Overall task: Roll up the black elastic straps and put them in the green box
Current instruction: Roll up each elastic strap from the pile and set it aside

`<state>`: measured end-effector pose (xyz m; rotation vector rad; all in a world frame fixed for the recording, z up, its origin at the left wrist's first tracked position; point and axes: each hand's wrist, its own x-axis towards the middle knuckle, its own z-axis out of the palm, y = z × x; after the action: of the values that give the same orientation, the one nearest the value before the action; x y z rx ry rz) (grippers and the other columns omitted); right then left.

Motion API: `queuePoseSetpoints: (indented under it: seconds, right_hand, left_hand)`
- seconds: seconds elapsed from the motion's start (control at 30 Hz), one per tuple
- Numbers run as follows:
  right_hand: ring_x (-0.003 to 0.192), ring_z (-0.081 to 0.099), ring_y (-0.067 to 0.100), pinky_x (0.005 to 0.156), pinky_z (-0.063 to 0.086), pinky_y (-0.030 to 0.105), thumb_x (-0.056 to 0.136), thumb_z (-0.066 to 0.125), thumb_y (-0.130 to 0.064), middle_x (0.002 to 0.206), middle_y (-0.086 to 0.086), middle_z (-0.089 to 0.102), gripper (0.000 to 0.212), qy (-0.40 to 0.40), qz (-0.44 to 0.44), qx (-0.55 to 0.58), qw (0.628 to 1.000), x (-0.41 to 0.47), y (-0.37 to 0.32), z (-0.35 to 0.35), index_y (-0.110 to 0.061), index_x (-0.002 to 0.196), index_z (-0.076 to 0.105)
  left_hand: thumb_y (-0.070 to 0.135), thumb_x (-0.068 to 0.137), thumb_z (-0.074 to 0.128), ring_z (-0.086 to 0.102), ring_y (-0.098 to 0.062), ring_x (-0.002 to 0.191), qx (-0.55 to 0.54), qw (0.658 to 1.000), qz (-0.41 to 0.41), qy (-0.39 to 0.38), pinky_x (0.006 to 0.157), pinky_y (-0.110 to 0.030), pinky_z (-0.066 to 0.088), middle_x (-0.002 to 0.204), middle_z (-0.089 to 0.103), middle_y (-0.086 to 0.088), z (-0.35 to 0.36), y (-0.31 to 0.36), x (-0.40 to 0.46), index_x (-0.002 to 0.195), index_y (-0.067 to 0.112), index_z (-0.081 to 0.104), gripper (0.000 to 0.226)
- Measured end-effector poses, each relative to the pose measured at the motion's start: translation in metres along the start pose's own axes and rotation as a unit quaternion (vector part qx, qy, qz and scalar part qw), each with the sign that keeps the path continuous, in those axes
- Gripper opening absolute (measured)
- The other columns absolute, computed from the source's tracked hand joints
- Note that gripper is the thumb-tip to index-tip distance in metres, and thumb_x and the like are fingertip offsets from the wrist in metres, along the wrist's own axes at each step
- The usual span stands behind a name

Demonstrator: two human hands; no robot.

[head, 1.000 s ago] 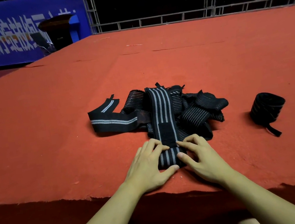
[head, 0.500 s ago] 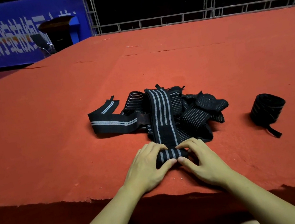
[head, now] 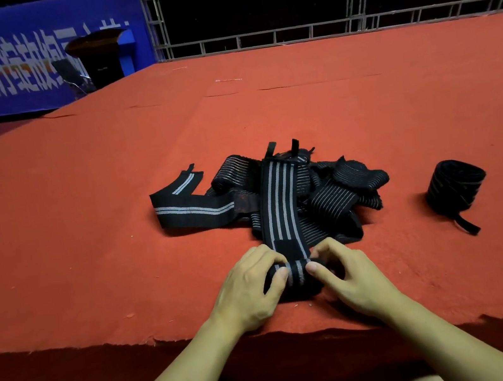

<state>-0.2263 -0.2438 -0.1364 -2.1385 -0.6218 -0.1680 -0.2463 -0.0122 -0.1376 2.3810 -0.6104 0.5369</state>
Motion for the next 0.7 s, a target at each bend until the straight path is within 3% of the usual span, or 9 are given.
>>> queuePoseSetpoints:
  seconds: [0.1,0.2,0.3,0.4,0.5,0.7]
  right_hand:
    - [0.079,0.068,0.013,0.076,0.054,0.041,0.097,0.066,-0.042,0.084,-0.009,0.071,0.009,0.009,0.018,0.004,1.0,0.0017,-0.0007,0.0002,-0.034,0.096,0.061]
    - [0.087,0.069,0.009,0.082,0.054,0.039,0.097,0.067,-0.041,0.09,-0.014,0.072,0.008,0.014,0.03,0.002,0.999,0.0042,0.0003,0.0,-0.033,0.097,0.065]
    - [0.107,0.063,0.008,0.094,0.051,0.032,0.097,0.068,-0.035,0.111,-0.018,0.066,0.021,0.026,-0.011,-0.025,0.999,0.0036,-0.0007,-0.0003,-0.032,0.117,0.062]
    - [0.12,0.058,0.011,0.101,0.046,0.026,0.096,0.07,-0.026,0.125,-0.014,0.056,0.032,0.014,-0.09,-0.06,0.994,0.0008,-0.0039,0.0003,-0.026,0.126,0.059]
    - [0.127,0.054,0.008,0.105,0.046,0.026,0.094,0.073,-0.033,0.131,-0.017,0.054,0.035,-0.006,-0.1,-0.076,0.992,0.0008,-0.0036,0.0011,-0.027,0.126,0.059]
    - [0.123,0.054,0.003,0.104,0.045,0.025,0.083,0.073,-0.057,0.126,-0.018,0.056,0.056,-0.005,-0.064,-0.089,0.994,0.0035,0.0038,0.0037,-0.026,0.128,0.059]
  left_hand:
    - [0.036,0.104,0.044,0.057,-0.012,0.095,-0.01,1.0,-0.004,0.003,0.086,-0.034,0.048,0.101,0.058,0.009,0.0009,-0.0005,0.0007,0.108,0.017,0.064,0.027]
    - [0.039,0.104,0.044,0.06,-0.01,0.108,-0.018,1.0,-0.019,-0.001,0.096,-0.026,0.046,0.115,0.064,0.01,0.001,0.001,0.0008,0.122,0.024,0.058,0.028]
    - [0.045,0.104,0.044,0.059,-0.004,0.109,-0.026,0.998,-0.052,-0.003,0.096,-0.019,0.043,0.116,0.065,0.014,0.0005,-0.0009,0.0026,0.125,0.035,0.053,0.025]
    - [0.052,0.103,0.042,0.059,-0.004,0.106,-0.038,0.995,-0.093,-0.016,0.094,-0.029,0.047,0.111,0.065,0.015,0.0011,-0.0062,0.0056,0.12,0.039,0.052,0.023]
    - [0.051,0.104,0.043,0.058,-0.004,0.107,-0.03,0.995,-0.09,-0.011,0.095,-0.035,0.048,0.111,0.06,0.016,0.0022,-0.0072,0.0068,0.118,0.038,0.053,0.021]
    - [0.047,0.094,0.06,0.046,-0.001,0.126,-0.013,1.0,-0.028,-0.003,0.104,-0.026,0.045,0.133,0.043,0.019,0.0007,-0.0021,0.0032,0.133,0.031,0.054,0.042]
